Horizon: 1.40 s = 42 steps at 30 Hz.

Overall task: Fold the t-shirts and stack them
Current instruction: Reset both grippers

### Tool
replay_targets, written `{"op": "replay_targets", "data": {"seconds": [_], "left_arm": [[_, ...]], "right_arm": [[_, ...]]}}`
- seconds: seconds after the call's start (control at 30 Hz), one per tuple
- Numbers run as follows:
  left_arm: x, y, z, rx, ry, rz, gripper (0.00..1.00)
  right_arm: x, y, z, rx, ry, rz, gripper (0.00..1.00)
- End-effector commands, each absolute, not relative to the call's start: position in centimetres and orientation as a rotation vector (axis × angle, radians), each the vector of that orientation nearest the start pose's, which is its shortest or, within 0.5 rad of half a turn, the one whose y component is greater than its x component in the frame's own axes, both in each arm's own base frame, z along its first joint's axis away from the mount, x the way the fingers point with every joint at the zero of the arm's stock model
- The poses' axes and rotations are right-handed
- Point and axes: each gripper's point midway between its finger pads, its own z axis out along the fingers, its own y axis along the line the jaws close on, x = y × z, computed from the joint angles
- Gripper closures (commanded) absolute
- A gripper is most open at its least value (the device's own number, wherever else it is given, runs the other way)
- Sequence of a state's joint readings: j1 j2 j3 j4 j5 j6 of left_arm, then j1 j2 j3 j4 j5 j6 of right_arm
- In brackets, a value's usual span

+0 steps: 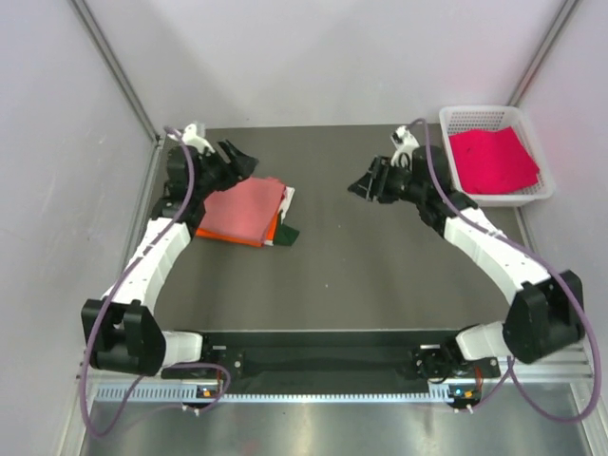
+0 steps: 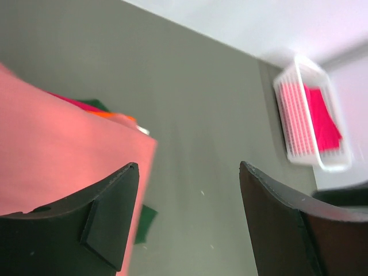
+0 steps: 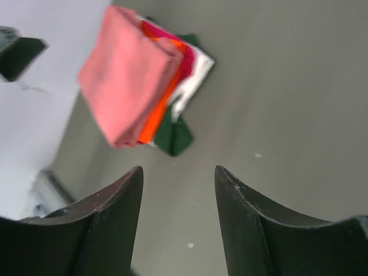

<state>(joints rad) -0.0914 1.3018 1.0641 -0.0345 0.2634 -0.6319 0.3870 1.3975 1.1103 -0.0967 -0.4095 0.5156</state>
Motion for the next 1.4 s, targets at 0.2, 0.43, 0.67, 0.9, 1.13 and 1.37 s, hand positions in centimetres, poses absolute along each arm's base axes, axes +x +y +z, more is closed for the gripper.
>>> {"op": "replay_targets", "data": {"seconds": [0.2,0.43,0.67,0.9,1.13,1.37], "left_arm": [[36.0,-17.3,23.4,-0.115,1.933,-0.635,0.23],[32.8,-19.0,17.6,0.046,1.908,-0.678,0.06],[31.1,-20.0,16.3,0.12,1.798,-0.759,0.02],[32.2,-19.7,13.2,0.047,1.892,-0.72,0.01],[32.0,-20.1,13.4,0.086,1.926,-0.726,0.02],[32.2,-19.1,13.7,0.048,1.926,-0.668,0.03]], "right_arm": [[33.5,14.8,20.2,-0.019,1.945,0.496,0.38],[30.6,10.2,18.4,0.126,1.73,0.393,0.03],[29.7,9.2,15.1,0.171,1.762,0.362,0.01],[29.6,8.6,14.9,0.201,1.756,0.342,0.0],[29.5,8.4,14.9,0.213,1.75,0.338,0.0],[29.6,8.8,14.7,0.198,1.764,0.354,0.0]]}}
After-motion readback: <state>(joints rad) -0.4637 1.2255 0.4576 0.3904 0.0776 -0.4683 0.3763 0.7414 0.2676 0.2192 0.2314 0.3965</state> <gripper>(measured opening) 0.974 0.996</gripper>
